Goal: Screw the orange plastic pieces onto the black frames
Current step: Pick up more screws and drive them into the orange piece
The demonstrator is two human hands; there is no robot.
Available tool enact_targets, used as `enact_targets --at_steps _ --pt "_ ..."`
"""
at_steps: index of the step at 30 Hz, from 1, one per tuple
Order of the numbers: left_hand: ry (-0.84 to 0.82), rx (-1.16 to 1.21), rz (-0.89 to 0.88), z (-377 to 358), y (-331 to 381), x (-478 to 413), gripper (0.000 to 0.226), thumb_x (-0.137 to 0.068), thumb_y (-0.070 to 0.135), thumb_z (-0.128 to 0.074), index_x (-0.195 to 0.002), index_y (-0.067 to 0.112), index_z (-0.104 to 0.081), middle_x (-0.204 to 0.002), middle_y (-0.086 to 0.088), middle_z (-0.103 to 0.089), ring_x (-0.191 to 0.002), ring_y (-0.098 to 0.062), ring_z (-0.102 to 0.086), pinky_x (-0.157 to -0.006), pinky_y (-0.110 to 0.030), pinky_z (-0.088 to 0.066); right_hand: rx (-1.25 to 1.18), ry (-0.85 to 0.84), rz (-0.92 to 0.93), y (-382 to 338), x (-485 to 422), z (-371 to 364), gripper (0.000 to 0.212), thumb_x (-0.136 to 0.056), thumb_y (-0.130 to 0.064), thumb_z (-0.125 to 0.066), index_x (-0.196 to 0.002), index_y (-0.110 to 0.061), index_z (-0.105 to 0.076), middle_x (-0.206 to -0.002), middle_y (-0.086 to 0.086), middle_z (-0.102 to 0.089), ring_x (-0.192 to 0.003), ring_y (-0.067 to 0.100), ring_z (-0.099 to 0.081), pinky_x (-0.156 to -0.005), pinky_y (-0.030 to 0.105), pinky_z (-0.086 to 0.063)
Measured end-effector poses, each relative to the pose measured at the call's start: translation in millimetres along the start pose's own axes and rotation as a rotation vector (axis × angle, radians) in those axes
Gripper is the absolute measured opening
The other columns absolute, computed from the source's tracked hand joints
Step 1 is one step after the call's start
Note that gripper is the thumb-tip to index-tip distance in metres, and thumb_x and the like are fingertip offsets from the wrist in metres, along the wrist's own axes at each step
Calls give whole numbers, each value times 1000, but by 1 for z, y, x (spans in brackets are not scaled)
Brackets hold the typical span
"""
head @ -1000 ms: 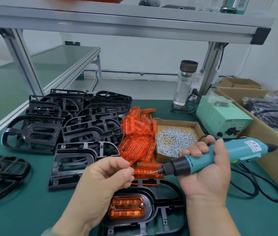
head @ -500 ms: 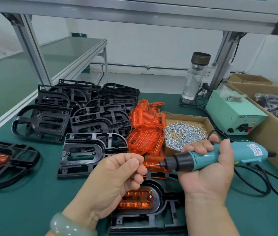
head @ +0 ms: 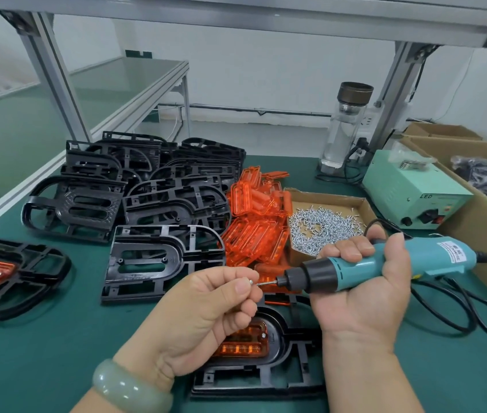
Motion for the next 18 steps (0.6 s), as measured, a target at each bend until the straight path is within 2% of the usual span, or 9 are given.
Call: enact_targets --at_steps 4,8,11,18 --pt "-38 12 25 -1 -1 1 13 -69 10 -64 -72 13 -76 -67 -9 -65 -53 -11 -60 -45 -17 -50 43 34 -12 -3 5 -5 12 -85 -36 -53 -85 -24 -51 -64 -12 -39 -49 3 -41 -55 17 -40" --pt "-51 5 32 -2 -1 1 14 -68 11 -64 -72 14 -77 -67 -10 -65 -54 -12 -60 -45 -17 -50 117 23 -135 -5 12 -7 15 -87 -43 -45 -85 -30 -40 -72 -11 -32 -59 4 -35 -59 14 -33" --pt "-51 -7 34 -3 -2 2 12 -67 13 -65 -71 14 -76 -67 -10 -66 -53 -12 -60 -45 -17 -50 150 50 -143 -8 15 -12 20 -96 -45 -36 -83 -30 -38 -71 -11 -31 -59 4 -33 -58 14 -32" --pt "-49 -46 -2 -4 -2 2 11 -66 15 -66 -71 14 -76 -67 -11 -66 -52 -12 -60 -45 -17 -50 144 71 -119 -9 18 -11 18 -97 -42 -35 -86 -29 -38 -73 -10 -31 -62 5 -33 -64 18 -32"
Point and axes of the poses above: each hand's wrist, its own x-axis away from the middle knuckle, its own z-axis out of the back of the hand, y = z × x, the point moved 4 cm from there along -x, towards the middle knuckle
